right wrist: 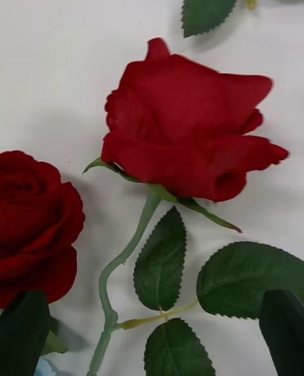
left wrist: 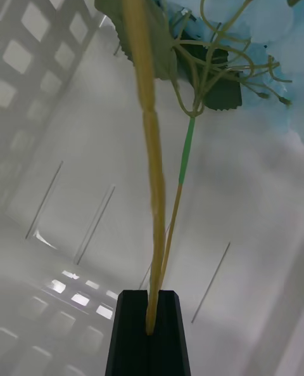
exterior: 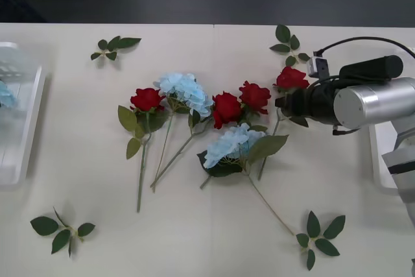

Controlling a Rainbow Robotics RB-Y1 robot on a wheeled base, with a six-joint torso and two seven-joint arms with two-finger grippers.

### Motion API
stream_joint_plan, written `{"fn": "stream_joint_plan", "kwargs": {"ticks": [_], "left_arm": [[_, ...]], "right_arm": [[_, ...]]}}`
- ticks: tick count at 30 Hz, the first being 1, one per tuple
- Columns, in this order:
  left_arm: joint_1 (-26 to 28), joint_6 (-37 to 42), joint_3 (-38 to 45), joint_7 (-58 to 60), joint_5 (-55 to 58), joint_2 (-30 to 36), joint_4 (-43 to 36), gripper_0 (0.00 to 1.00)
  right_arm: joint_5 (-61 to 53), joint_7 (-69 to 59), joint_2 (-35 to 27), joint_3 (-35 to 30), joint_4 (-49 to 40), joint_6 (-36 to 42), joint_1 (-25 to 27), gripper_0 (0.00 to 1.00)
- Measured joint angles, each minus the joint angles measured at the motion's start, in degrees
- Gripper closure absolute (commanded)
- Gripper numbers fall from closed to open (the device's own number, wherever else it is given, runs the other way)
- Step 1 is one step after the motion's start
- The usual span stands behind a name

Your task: Put the red flowers into the right box and the blue flowers into the left box

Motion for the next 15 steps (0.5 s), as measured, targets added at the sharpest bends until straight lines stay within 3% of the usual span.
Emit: {"fn": "stream_joint_plan", "kwargs": {"ticks": [1,2,3,4,6,10,15], "left_arm": [[0.0,-0.2,-0.4,0.0,0.0,0.0,0.2,0.94],[0.0,-0.2,-0.7,0.0,0.0,0.0,0.2,0.83],[0.0,-0.2,-0.9,0.0,0.0,0.0,0.2,0.62],[0.0,-0.2,-1.0,0.0,0.0,0.0,0.2,0.51],[0.0,-0.2,-1.0,0.0,0.0,0.0,0.2,0.20],[0.0,-0.2,-1.0,0.0,2.0,0.0,0.1,0.06],[1.0,1.9,-1.0,0.0,7.2,0.0,-4.8,0.00]], "right_arm": [[0.0,1.2,0.4,0.0,0.4,-0.4,0.0,0.02],[0.0,2.3,0.7,0.0,0.9,-1.0,0.0,0.03],[0.0,3.0,1.0,0.0,1.2,-1.4,0.0,0.02],[0.0,3.4,1.2,0.0,1.4,-1.7,0.0,0.03],[0.0,3.4,1.3,0.0,1.5,-1.6,0.0,0.03],[0.0,3.4,1.3,0.5,1.5,-1.6,0.0,0.02],[0.8,3.4,1.3,1.7,1.5,-1.6,0.0,0.03]]}}
